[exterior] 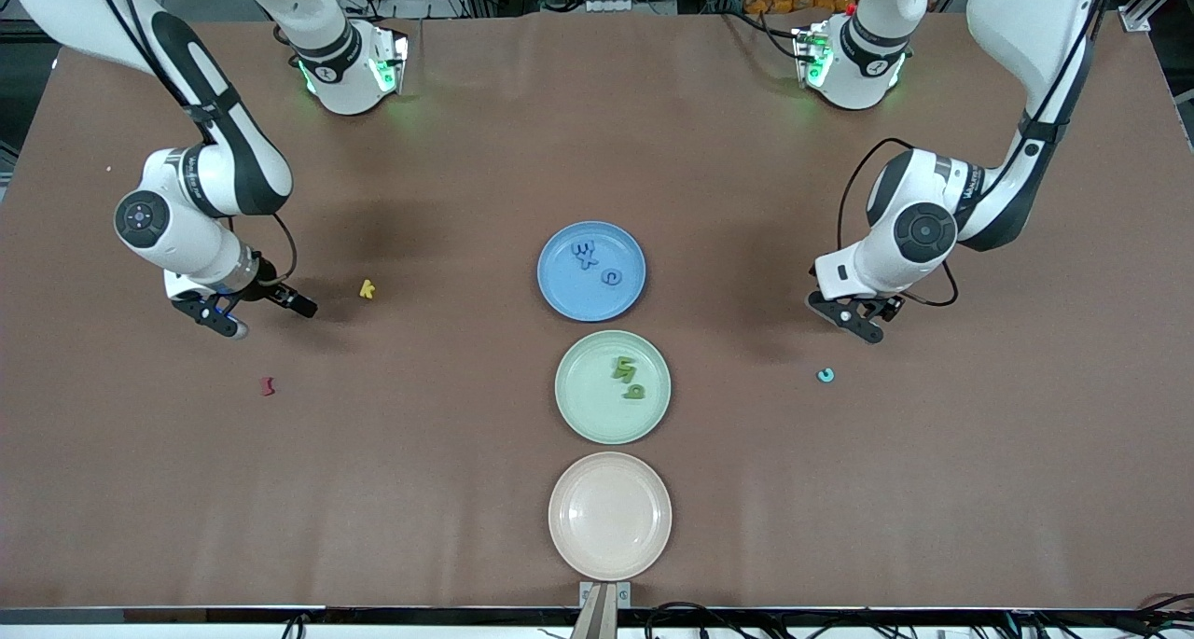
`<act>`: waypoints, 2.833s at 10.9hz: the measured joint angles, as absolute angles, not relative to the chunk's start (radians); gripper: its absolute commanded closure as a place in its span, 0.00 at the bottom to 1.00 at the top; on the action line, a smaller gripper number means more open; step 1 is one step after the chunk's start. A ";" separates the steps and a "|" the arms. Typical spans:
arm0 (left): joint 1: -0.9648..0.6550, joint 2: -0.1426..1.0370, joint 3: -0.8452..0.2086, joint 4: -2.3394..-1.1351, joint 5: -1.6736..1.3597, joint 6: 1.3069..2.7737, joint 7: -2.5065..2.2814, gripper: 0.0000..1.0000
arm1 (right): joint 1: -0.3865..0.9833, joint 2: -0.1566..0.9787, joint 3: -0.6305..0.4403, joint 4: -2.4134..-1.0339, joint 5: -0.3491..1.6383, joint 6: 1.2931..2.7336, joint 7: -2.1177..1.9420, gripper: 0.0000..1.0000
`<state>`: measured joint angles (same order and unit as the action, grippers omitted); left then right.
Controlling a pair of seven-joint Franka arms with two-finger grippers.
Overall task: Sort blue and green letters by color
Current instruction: 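Grasp the green B with the left gripper while the right gripper grasps blue a, then drop the B on the green plate while the right gripper drops a on blue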
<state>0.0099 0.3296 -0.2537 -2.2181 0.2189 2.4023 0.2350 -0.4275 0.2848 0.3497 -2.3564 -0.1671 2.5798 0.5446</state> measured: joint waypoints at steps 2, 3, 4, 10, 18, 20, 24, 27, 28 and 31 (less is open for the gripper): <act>0.010 0.330 -0.254 -2.253 0.219 2.461 0.257 0.02 | -0.435 0.291 0.349 -2.373 -0.174 2.628 0.545 0.00; 0.010 0.330 -0.254 -2.267 0.219 2.476 0.259 0.03 | -0.435 0.302 0.348 -2.378 -0.175 2.659 0.545 0.00; 0.010 0.330 -0.254 -2.280 0.219 2.496 0.270 0.06 | -0.435 0.316 0.345 -2.379 -0.175 2.674 0.545 0.00; 0.054 0.330 -0.254 -2.341 0.219 2.579 0.333 0.15 | -0.437 0.366 0.304 -2.379 -0.243 2.688 0.544 0.20; 0.053 0.373 -0.260 -2.352 0.219 2.655 0.334 0.35 | -0.436 0.380 0.288 -2.379 -0.265 2.710 0.540 0.43; 0.053 0.375 -0.261 -2.352 0.219 2.657 0.334 0.59 | -0.436 0.380 0.288 -2.379 -0.265 2.710 0.541 0.46; 0.053 0.373 -0.261 -2.343 0.219 2.660 0.334 0.91 | -0.436 0.379 0.288 -2.379 -0.265 2.711 0.541 0.47; 0.053 0.378 -0.261 -2.332 0.219 2.660 0.334 0.97 | -0.435 0.378 0.288 -2.380 -0.265 2.711 0.542 0.55; 0.053 0.384 -0.261 -2.322 0.219 2.661 0.334 0.98 | -0.433 0.375 0.288 -2.381 -0.265 2.711 0.542 0.57; 0.055 0.394 -0.260 -2.255 0.219 2.669 0.329 1.00 | -0.426 0.369 0.289 -2.382 -0.265 2.711 0.542 0.65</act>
